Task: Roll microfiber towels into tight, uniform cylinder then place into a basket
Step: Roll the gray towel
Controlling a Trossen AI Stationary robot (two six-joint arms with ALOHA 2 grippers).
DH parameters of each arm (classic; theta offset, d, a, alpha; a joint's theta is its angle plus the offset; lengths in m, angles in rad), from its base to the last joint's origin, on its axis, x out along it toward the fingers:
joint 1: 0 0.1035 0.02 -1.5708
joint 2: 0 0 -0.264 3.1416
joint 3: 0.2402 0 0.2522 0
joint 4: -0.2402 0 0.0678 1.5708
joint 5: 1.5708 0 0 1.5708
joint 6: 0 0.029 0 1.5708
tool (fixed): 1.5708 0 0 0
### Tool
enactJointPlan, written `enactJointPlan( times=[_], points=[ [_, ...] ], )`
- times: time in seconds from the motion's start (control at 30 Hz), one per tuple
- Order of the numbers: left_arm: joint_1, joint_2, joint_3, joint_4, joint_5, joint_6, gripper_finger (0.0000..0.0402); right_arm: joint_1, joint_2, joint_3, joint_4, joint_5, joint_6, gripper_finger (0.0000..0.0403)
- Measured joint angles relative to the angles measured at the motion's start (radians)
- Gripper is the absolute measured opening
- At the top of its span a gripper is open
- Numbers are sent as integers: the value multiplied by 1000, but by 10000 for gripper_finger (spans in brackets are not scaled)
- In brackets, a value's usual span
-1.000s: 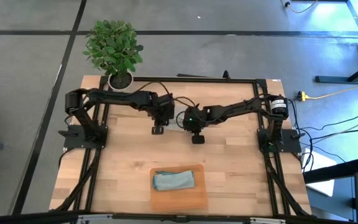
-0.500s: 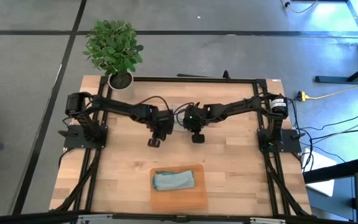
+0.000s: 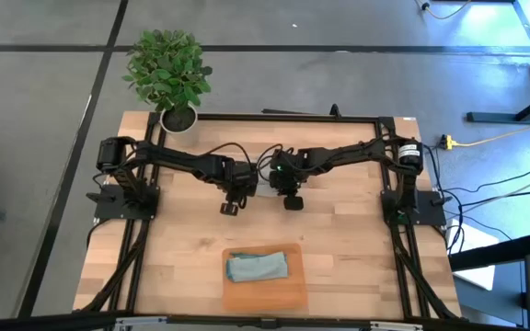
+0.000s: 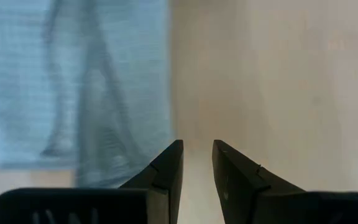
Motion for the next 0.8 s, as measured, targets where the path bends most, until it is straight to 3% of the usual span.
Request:
enactJointPlan(
  times=[0.2, 0.5, 0.8],
  points=[
    [39, 0, 0, -1, -92, -26, 78, -36, 0, 16, -32, -127, 34, 17],
    [72, 0, 1, -3, -92, -24, 78, -136, -3, 19, -32, -439, 171, 16],
    [71, -6, 1, -21, -91, -18, 78, -251, -5, 19, -32, -611, 404, 16]
  ],
)
